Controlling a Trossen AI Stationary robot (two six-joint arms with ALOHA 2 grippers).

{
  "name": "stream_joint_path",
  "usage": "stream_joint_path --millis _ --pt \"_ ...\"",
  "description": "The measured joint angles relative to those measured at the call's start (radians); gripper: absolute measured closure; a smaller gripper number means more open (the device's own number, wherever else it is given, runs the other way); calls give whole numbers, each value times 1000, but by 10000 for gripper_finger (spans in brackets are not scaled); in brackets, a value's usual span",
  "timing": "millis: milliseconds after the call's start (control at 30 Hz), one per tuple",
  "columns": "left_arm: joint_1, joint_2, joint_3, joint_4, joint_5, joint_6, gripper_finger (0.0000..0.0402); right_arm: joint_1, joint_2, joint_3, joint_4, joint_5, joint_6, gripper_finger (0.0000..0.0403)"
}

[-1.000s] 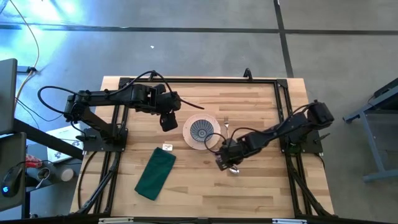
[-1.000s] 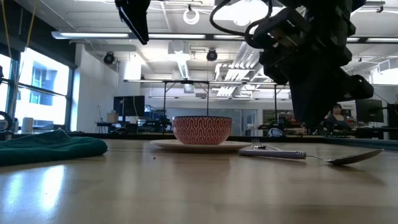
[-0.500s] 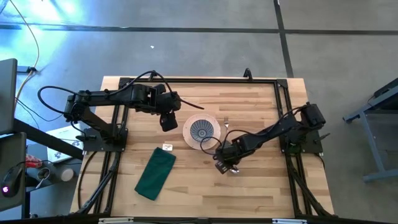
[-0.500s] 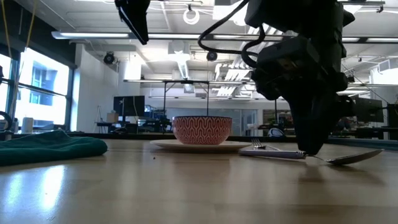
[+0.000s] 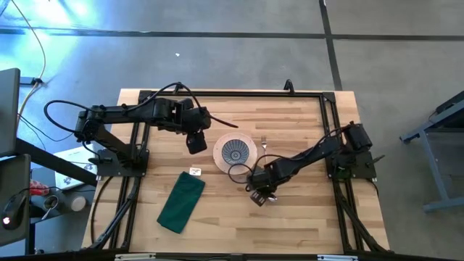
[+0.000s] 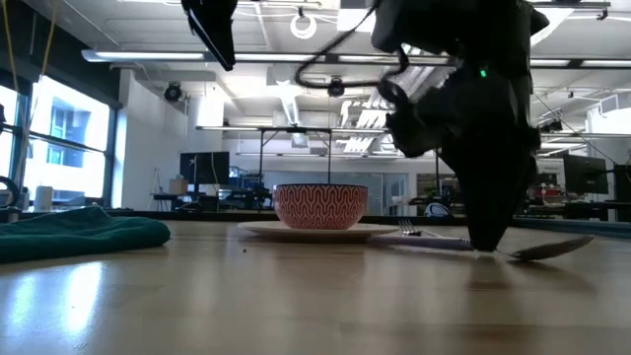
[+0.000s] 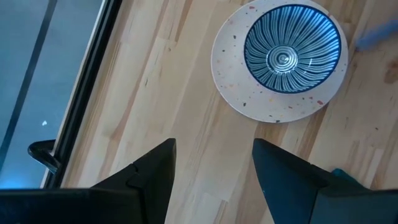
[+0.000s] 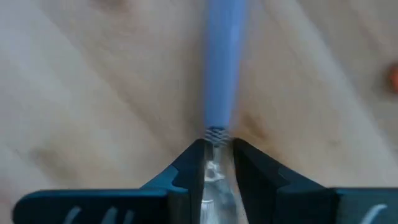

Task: Set table place
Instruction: Put the spoon on the stripe red bowl

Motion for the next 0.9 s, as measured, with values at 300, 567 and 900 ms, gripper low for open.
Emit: stream_joint_path --millis 300,567,900 --pt "0 0 0 0 1 -1 197 -3 3 17 -19 27 -23 324" --pt "0 0 0 0 2 -2 197 -4 34 19 -18 36 -28 390" --pt "0 0 0 10 140 47 197 16 -83 189 -234 130 -34 401"
